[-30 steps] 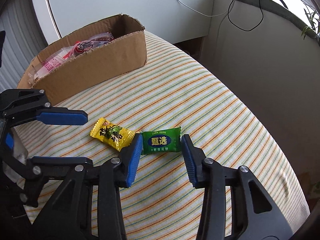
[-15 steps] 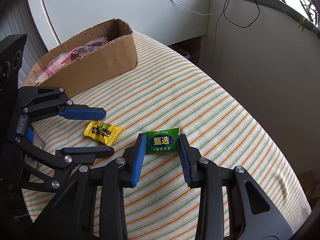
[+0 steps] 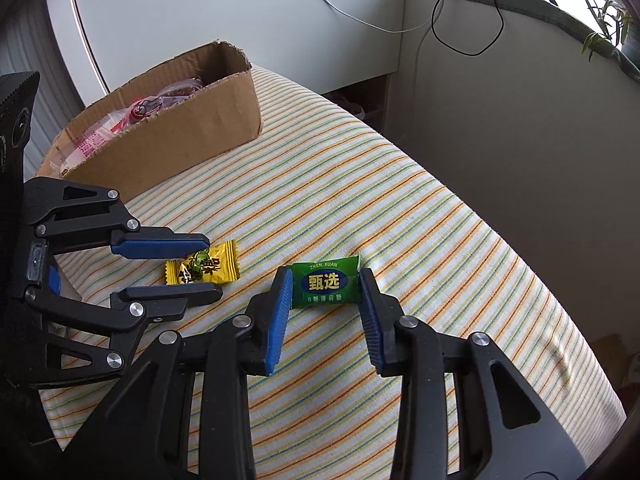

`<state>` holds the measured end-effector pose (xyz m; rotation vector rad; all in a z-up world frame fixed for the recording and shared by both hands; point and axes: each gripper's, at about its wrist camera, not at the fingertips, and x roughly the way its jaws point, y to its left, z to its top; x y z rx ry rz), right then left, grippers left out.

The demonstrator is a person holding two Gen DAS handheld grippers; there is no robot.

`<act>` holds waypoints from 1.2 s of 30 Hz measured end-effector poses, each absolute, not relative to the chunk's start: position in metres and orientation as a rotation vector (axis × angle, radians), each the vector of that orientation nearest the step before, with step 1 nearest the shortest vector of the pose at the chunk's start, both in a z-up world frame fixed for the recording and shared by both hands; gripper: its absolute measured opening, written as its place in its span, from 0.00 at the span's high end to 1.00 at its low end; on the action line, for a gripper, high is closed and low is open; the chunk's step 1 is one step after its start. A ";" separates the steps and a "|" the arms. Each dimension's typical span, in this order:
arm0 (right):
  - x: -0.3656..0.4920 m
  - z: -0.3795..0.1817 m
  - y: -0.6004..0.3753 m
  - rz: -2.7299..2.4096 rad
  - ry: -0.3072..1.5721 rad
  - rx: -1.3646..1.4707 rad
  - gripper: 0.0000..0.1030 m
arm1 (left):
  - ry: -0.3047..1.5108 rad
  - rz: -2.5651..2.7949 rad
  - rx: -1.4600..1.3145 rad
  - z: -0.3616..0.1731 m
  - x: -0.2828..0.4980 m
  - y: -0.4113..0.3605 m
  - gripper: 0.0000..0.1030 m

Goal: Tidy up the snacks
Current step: 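Grasp the yellow candy with the left tool while the right tool grasps the green candy, then carry the yellow and green candies over the box with both tools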

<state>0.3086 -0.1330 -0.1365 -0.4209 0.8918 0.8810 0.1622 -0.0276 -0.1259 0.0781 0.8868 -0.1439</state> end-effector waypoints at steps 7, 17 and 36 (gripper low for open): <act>0.307 -0.131 -0.143 0.858 0.896 -0.389 0.78 | 0.859 -0.155 0.062 -0.111 0.167 -0.033 0.78; 0.297 -0.120 -0.151 0.880 0.904 -0.343 0.92 | 0.816 -0.148 0.035 -0.101 0.149 -0.024 0.78; 0.278 -0.109 -0.137 0.832 0.863 -0.377 0.95 | 0.744 -0.121 -0.023 -0.079 0.122 0.004 0.78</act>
